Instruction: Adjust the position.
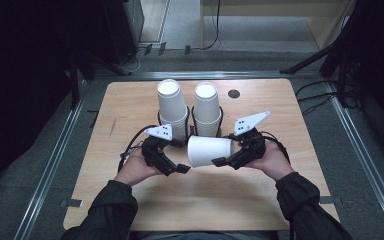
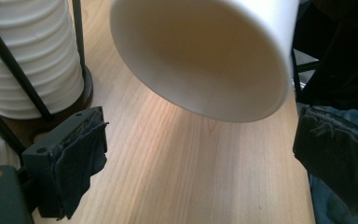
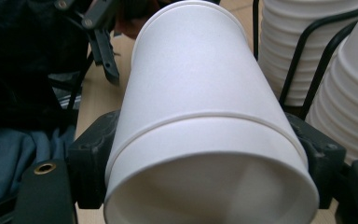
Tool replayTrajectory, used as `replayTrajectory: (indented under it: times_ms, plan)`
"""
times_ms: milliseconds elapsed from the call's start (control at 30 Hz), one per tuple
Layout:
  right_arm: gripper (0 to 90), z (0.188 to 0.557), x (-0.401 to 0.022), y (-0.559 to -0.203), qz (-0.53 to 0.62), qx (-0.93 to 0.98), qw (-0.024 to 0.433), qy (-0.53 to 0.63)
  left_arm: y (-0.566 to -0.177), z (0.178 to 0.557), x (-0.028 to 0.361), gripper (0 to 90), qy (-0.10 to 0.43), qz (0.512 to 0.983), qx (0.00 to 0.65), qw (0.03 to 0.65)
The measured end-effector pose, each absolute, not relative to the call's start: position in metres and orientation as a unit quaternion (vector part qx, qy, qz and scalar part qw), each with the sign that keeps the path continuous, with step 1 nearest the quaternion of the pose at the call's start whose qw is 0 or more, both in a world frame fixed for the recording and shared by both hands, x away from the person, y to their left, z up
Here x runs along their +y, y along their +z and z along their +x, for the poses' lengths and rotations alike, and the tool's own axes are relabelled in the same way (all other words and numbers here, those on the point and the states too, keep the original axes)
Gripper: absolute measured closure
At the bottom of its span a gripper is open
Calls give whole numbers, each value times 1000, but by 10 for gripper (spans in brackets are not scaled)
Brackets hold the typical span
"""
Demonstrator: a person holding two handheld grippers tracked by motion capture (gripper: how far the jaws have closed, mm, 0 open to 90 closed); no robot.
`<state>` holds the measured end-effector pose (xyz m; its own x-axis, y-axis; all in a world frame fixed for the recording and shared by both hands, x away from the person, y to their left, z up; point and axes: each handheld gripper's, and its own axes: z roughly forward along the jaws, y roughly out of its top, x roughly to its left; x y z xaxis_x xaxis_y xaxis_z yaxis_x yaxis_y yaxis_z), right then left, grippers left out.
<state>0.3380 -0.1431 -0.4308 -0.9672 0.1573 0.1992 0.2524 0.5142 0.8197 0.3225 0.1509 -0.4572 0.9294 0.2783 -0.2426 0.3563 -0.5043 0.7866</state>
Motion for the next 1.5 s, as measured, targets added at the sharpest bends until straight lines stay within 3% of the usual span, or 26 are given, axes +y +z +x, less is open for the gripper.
replayTrajectory:
  times_ms: [433,733,833,1100,1500]
  plan:
    - [229,333,-135,-422,-98,-851,61,-512,-465,320,132,33,-68,851,171,492]
    - [231,330,-126,-426,-84,-853,80,-508,-459,319,133,49,-92,816,168,546]
    - [231,329,-122,-428,-78,-857,78,-504,-459,318,132,43,-90,820,164,540]
    - [241,333,-129,-428,-89,-846,105,-515,-453,318,136,142,-91,813,148,555]
    - [202,330,-127,-429,-91,-856,105,-497,-449,317,134,157,-96,836,153,519]
